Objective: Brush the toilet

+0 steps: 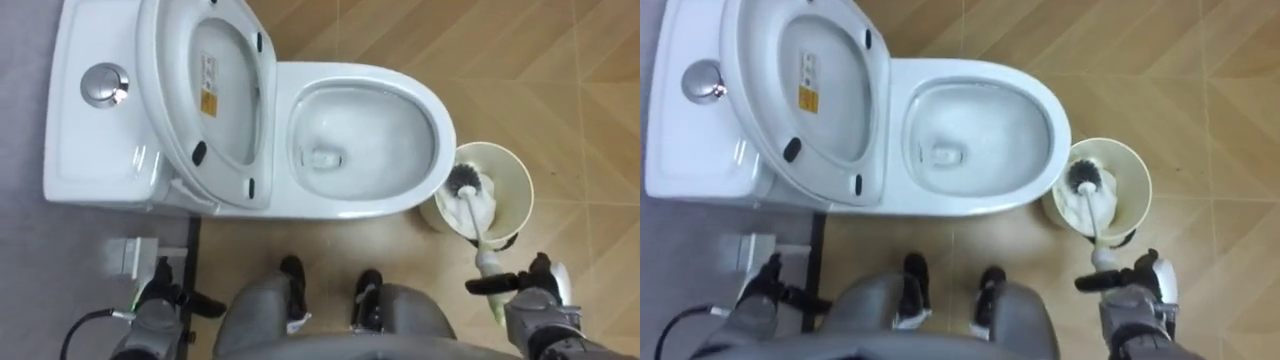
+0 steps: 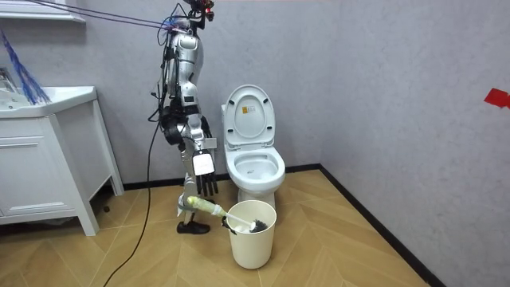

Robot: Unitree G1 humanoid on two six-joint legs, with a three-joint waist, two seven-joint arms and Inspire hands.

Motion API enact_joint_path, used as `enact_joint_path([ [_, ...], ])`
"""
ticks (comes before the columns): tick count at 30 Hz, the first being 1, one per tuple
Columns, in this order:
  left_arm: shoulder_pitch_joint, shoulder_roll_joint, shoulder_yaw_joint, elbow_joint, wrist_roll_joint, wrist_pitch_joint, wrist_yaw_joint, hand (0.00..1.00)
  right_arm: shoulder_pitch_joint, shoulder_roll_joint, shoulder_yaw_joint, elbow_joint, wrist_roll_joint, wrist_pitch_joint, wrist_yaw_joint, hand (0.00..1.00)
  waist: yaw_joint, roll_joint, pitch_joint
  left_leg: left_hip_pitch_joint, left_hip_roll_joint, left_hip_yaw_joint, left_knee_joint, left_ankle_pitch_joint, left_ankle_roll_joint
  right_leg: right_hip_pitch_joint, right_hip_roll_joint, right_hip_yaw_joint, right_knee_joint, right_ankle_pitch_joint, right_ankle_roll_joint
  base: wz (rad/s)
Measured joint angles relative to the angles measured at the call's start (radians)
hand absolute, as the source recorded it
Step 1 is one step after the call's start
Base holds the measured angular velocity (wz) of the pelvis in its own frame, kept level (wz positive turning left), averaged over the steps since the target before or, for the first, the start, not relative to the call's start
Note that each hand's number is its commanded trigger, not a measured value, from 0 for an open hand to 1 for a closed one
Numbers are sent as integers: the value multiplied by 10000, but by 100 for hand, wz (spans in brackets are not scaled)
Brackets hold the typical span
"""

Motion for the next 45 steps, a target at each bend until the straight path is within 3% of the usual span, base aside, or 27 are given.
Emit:
enact_joint_path([
  [5,-818,18,-424,-53,-953,-174,73,0,-603,-252,296,157,905,15,-7,0,119,-14,17,-1490,7,-88,851,30,114,-1423,-171,-51,891,-29,-39,8],
  [8,-1127,14,-816,-275,-1713,-191,77,0,-1037,-538,292,359,984,20,-5,0,117,-1,26,-2253,-44,-182,1195,71,183,-2172,-382,-175,1431,-111,-74,15],
  [14,-1478,55,-1058,-1009,-2133,-210,81,0,-1623,-1001,517,364,1422,112,20,0,396,25,54,-3677,-5,-308,2111,22,258,-3510,-423,-199,2346,-287,-151,8],
  [19,-1828,119,-1223,-1230,-2989,-208,71,0,-1784,-1278,712,339,1423,411,180,0,454,166,142,-4545,-23,-433,3052,-229,272,-4288,-599,-247,3339,-651,-224,8],
  [24,-1913,131,-1337,-1860,-3487,-204,53,0,-1953,-1559,1030,258,1459,442,221,0,464,234,164,-5706,-42,-469,4336,-614,255,-5438,-943,-237,4744,-1154,-391,5],
  [27,-1828,194,-1555,-2342,-3472,-205,9,0,-2165,-1714,1113,302,1587,428,323,0,515,229,166,-6165,-6,-448,4946,-819,237,-5925,-998,-137,5394,-1387,-446,1],
  [34,-1646,454,-1806,-3401,-3498,-205,-27,0,-2478,-2024,1573,315,2187,410,440,1,659,231,167,-6875,-42,-424,5766,-1025,168,-6662,-1234,-106,6387,-1733,-614,6],
  [35,-1611,480,-1921,-3546,-3499,-202,-54,0,-2433,-2070,1815,334,2348,414,510,17,669,241,167,-6975,-35,-418,5894,-1050,179,-6754,-1291,-115,6537,-1799,-630,7],
  [36,-1554,485,-1936,-3680,-3499,-202,-123,0,-2386,-2081,1955,334,2467,414,664,86,686,245,164,-7088,-10,-419,6058,-1100,188,-6840,-1296,-114,6682,-1849,-651,4],
  [37,-1542,484,-1950,-3709,-3501,-202,-148,0,-2361,-2081,2003,328,2520,415,727,100,700,244,165,-7136,0,-424,6122,-1126,188,-6880,-1298,-117,6736,-1866,-664,0],
  [45,-1513,500,-2258,-3758,-3892,-199,-418,0,-2022,-2313,2605,320,2699,446,1300,100,743,419,152,-7477,2,-310,6498,-1246,262,-7301,-1352,72,7143,-1958,-612,0],
])
